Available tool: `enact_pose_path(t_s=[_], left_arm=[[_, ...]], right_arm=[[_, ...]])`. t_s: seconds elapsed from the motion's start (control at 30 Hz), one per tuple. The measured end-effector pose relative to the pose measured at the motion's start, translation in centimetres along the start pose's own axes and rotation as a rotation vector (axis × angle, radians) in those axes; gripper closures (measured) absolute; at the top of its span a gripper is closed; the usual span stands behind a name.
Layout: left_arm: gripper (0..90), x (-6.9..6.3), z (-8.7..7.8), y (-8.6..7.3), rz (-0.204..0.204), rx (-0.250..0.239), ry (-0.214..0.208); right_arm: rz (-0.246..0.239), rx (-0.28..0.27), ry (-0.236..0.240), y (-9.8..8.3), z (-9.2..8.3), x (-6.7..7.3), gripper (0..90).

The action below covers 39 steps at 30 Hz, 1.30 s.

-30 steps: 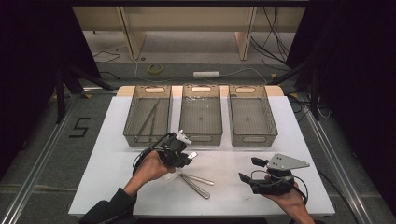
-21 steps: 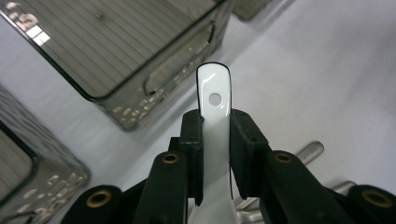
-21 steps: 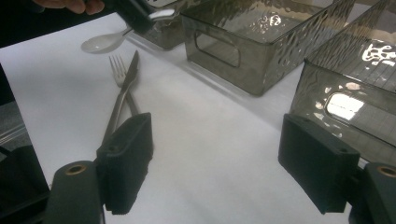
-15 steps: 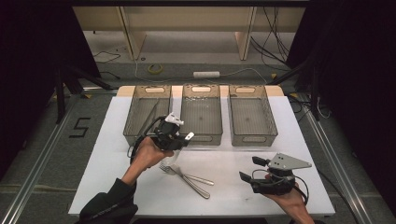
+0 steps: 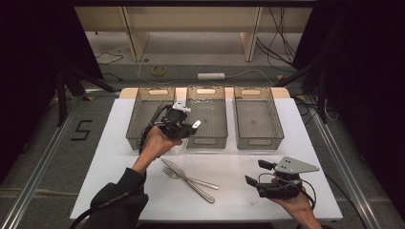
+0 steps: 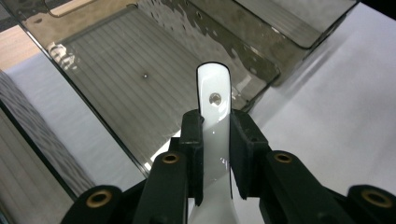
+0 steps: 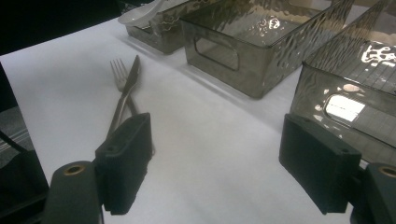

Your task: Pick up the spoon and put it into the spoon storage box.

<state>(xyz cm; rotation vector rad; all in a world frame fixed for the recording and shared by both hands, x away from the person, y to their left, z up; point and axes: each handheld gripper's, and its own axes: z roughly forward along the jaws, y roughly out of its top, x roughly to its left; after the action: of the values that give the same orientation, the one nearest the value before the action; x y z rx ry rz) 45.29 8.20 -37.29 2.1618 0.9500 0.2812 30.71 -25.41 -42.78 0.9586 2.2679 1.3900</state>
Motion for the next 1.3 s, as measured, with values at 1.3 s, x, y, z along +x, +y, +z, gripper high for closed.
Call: enact_pose_path(t_s=[1.3], left_arm=[[75.8, 1.5, 3.1, 5.8, -0.075, -0.112, 0.074]], right_arm=[[0.000, 0.002, 0.007, -0.1, -0.1, 0.0, 26.4]])
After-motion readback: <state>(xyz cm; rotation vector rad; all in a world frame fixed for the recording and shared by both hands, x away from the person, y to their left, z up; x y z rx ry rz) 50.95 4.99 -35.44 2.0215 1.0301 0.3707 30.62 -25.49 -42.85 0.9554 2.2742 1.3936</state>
